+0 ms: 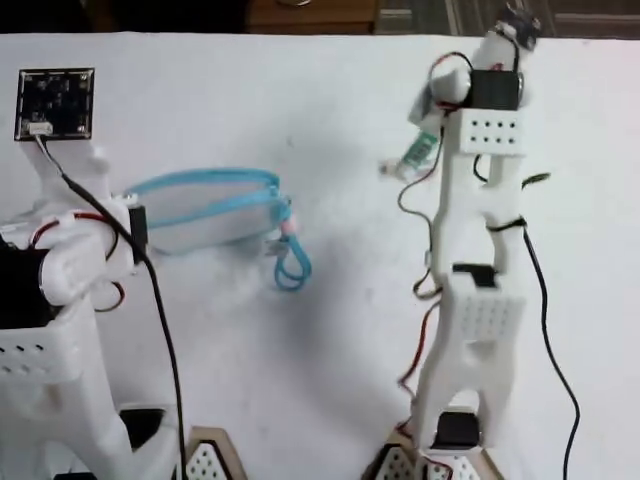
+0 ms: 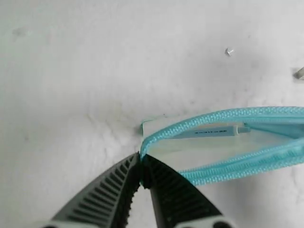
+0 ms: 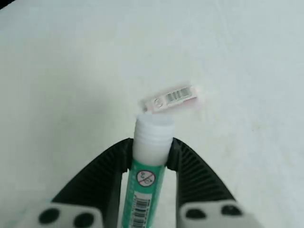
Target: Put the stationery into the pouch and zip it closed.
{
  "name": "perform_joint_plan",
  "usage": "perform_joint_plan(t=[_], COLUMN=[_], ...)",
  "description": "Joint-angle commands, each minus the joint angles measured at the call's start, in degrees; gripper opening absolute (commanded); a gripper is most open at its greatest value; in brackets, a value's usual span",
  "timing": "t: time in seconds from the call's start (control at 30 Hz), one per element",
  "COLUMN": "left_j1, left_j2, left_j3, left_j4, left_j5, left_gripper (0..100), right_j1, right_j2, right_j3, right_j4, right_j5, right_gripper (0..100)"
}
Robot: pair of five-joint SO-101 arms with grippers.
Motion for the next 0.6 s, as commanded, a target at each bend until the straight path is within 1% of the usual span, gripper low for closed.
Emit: perform_joint_plan(t=[0.0, 0.07, 0.13, 0.33, 0.4, 0.47, 0.5, 0.57], left_j1=[0.04, 0.04, 0.04, 0.04, 0.04, 0.04, 0.04, 0.04], left_j2=[-0.31, -0.31, -0.31, -0.31, -0.31, -0.31, -0.31, -0.31], left_j3=[-0.18, -0.18, -0.18, -0.18, -0.18, -0.18, -0.18, -0.18], left_j4=[-0.97, -0.97, -0.97, -0.97, -0.97, -0.97, -0.97, -0.97], left_j5=[0.0, 0.0, 0.0, 0.0, 0.0, 0.0, 0.0, 0.0], left_gripper=[2, 2, 2, 2, 2, 2, 2, 2], right_j1=[-5.14, -7.6, -9.89, -16.22, -17.36, -17.45, -17.45, -17.8], right_j2=[-18.42, -26.33, -33.89, -57.01, -64.75, -72.22, -76.09, -84.35], right_j3=[13.8, 23.03, 32.26, 59.52, 69.1, 78.77, 82.99, 89.85], right_j4=[1.27, 1.19, 1.19, 0.92, -1.36, -7.16, -12.35, -25.1], right_j5=[2.81, 3.08, 5.63, 18.99, 24.0, 28.92, 30.59, 31.3], right_gripper=[1.6, 1.6, 1.6, 1.7, 1.7, 1.7, 1.7, 1.7])
